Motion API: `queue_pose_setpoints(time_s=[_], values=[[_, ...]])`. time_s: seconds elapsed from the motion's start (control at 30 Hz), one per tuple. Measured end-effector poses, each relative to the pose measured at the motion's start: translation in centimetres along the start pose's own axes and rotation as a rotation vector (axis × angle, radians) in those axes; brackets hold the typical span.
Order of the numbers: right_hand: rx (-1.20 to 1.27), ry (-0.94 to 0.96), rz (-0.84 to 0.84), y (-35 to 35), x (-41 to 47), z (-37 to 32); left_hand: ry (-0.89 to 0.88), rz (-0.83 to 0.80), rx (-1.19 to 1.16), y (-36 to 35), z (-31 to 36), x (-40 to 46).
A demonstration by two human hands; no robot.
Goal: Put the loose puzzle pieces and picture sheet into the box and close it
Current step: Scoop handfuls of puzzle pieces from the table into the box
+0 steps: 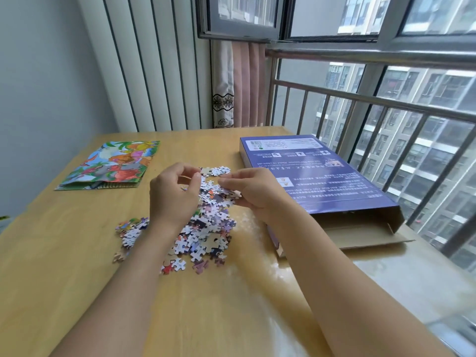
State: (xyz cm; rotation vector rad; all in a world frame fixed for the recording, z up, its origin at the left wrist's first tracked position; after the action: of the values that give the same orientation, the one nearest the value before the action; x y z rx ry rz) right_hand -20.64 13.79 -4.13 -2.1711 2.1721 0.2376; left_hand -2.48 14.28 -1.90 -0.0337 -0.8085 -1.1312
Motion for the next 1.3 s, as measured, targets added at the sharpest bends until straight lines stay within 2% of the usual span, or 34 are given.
queue_pose_setpoints(time_s=[0.13,0.33,0.4,0.5,0.63,0.73,0.87,0.93,1.03,1.1,1.2,1.3], values=[[0.039,0.019,0.021,4.2,-3.3,0.0,-0.2,-0.114,-0.105,-2.4,4.5,-2.3],[0.03,-0.045,0.154,13.7,-8.4,2.4,-0.497,-0.586,-0.102,-9.4,9.2,-8.5],[-0.001,-0.087,0.213,15.8,-9.4,3.9,-0.559,-0.676,-0.028,-10.9,9.3,-10.1],[-0.018,-0.13,0.314,17.7,-9.8,5.6,-0.647,-0.729,0.084,-12.0,9.2,-11.5],[-0.121,-0.11,0.453,18.8,-9.2,6.2,-0.653,-0.769,0.104,-12.1,8.9,-11.9],[0.026,-0.147,0.517,18.7,-8.5,6.6,-0.669,-0.767,0.106,-12.0,9.0,-11.9],[0.218,-0.186,0.36,17.1,-8.8,6.4,-0.682,-0.778,0.123,-12.1,9.1,-12.0],[0.024,-0.151,0.301,17.1,-9.5,6.1,-0.698,-0.774,0.117,-12.2,9.2,-12.0],[-0.729,0.114,0.37,17.9,-10.8,4.1,-0.695,-0.777,0.113,-12.3,9.1,-11.8],[-0.878,0.287,0.292,17.1,-11.2,3.4,-0.705,-0.782,0.115,-12.2,9.1,-11.8],[-1.071,0.371,0.009,14.5,-10.5,4.3,-0.722,-0.78,0.12,-12.2,9.1,-11.7],[-1.209,0.415,-0.043,13.8,-9.1,4.2,-0.709,-0.772,0.099,-12.1,9.0,-11.6]])
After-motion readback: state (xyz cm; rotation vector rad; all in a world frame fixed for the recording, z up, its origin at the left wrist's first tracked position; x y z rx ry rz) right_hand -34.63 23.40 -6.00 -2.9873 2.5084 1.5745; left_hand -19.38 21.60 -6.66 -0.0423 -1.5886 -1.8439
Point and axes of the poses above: each hand's wrist, its own x-axis towards the middle knuckle, its own y-axis out of the back of the hand, z = x × y, the point moved 8 cm from there along x, towards the middle knuckle, and after that the axes turned 3 degrees about -y, right-handed, at the moved point
